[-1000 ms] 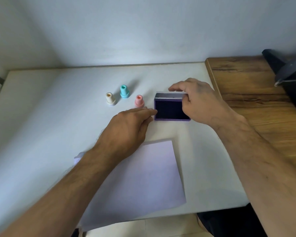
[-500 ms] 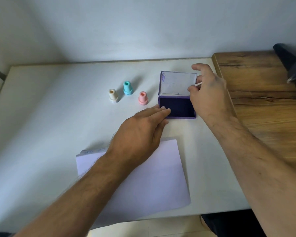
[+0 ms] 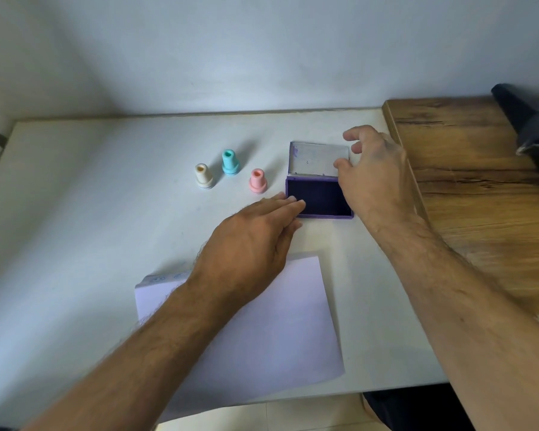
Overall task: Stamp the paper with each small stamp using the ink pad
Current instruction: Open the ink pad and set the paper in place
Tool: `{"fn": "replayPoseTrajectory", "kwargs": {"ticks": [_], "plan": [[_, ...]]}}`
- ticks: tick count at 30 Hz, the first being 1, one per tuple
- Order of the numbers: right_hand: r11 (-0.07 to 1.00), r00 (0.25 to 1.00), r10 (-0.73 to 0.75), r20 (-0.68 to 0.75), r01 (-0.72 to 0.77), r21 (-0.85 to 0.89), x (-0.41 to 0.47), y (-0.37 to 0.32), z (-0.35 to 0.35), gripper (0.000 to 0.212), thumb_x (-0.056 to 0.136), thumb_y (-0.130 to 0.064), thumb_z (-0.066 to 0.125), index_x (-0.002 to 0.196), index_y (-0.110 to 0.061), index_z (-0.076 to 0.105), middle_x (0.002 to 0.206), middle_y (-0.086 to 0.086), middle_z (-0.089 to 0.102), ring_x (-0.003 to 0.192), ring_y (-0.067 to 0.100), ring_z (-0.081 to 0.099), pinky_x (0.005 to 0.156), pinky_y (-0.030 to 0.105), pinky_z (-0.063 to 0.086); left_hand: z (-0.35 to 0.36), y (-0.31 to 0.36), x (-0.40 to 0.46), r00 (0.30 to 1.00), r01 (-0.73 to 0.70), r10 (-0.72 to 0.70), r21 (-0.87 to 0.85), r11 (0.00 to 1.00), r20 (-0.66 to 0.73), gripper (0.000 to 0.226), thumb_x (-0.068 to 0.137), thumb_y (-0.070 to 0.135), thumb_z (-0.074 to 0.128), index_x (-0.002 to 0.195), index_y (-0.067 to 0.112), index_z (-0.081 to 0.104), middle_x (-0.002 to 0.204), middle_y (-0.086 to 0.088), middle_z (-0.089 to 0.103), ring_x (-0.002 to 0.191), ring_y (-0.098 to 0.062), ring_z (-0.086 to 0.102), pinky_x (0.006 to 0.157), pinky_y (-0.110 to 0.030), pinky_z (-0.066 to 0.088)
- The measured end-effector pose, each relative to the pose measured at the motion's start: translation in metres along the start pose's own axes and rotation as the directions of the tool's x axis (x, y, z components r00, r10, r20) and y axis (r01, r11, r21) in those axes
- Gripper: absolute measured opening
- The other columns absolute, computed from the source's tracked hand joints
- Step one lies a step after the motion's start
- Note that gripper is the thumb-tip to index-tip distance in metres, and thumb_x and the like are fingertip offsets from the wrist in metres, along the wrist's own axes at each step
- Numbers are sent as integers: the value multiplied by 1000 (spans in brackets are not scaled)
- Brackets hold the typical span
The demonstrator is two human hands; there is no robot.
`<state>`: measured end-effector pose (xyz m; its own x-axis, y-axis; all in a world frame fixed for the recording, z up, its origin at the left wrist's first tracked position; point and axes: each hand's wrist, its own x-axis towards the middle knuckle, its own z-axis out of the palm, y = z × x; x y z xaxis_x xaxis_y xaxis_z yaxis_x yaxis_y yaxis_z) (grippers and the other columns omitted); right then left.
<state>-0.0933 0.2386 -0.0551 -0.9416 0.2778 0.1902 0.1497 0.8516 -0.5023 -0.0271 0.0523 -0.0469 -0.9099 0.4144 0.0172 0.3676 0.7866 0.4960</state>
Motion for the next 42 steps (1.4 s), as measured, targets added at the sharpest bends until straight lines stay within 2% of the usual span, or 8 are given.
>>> {"fn": "replayPoseTrajectory", "kwargs": {"ticks": [7, 14, 16, 20, 24, 27, 34, 42], "plan": [[983, 983, -172, 62, 168, 72, -16, -32, -11, 19, 89, -20, 63, 108, -21, 67, 103, 1, 66, 88, 12, 58, 73, 21, 46, -10, -6, -3, 999, 23, -21, 46, 999, -32, 36, 102, 28, 45, 136, 22, 57, 138, 5, 59, 127, -15, 55, 99, -30, 46], [922, 884, -383, 266, 351, 160, -64, -66, -30, 23, 89, -22, 64, 111, -23, 69, 99, -3, 68, 80, 7, 56, 78, 20, 51, -40, -5, -24, 997, 69, -64, 125, 990, -43, 32, 100, 28, 45, 127, 24, 62, 120, 2, 69, 105, -25, 64, 84, -35, 52], [909, 832, -415, 367, 391, 141, -78, -73, -35, 29, 89, -26, 64, 119, -24, 65, 103, -4, 67, 86, 9, 55, 85, 28, 52, -54, -7, -36, 992, 124, -123, 112, 986, -15, 31, 100, 31, 46, 126, 25, 62, 116, 1, 70, 102, -26, 64, 84, -35, 50], [888, 757, -414, 506, 457, 43, -104, -81, -38, 44, 89, -32, 61, 132, -27, 53, 128, -4, 59, 120, 16, 47, 101, 32, 42, -78, -16, -67, 966, 241, -249, 114, 964, 62, 37, 94, 41, 56, 130, 35, 58, 132, 9, 62, 118, -16, 58, 97, -30, 44], [825, 667, -389, 636, 560, -82, -117, -83, -28, 51, 88, -42, 60, 136, -29, 48, 135, -4, 54, 124, 18, 44, 103, 35, 39, -81, -24, -86, 940, 280, -309, 190, 941, 144, 49, 87, 40, 66, 134, 39, 51, 137, 11, 56, 126, -14, 50, 102, -29, 40], [826, 642, -367, 674, 557, -80, -113, -80, -22, 45, 86, -43, 61, 129, -32, 55, 126, -4, 56, 116, 17, 47, 97, 33, 43, -73, -33, -87, 929, 280, -324, 232, 932, 181, 51, 85, 37, 69, 133, 37, 53, 133, 10, 58, 124, -15, 50, 100, -29, 41], [862, 621, -343, 705, 506, -26, -90, -82, -12, 31, 80, -40, 69, 110, -34, 65, 102, -11, 59, 92, 9, 54, 81, 30, 52, -68, -53, -61, 925, 251, -300, 217, 943, 233, 24, 83, 33, 69, 107, 35, 67, 103, 12, 66, 94, -13, 60, 78, -27, 50], [904, 651, -310, 693, 427, 3, -76, -80, -6, 23, 86, -28, 64, 107, -35, 66, 94, -10, 67, 84, 10, 59, 75, 28, 52, -64, -63, -42, 931, 239, -259, 105, 965, 259, 23, 88, 24, 62, 109, 31, 67, 103, 9, 66, 96, -14, 61, 82, -28, 51]]}}
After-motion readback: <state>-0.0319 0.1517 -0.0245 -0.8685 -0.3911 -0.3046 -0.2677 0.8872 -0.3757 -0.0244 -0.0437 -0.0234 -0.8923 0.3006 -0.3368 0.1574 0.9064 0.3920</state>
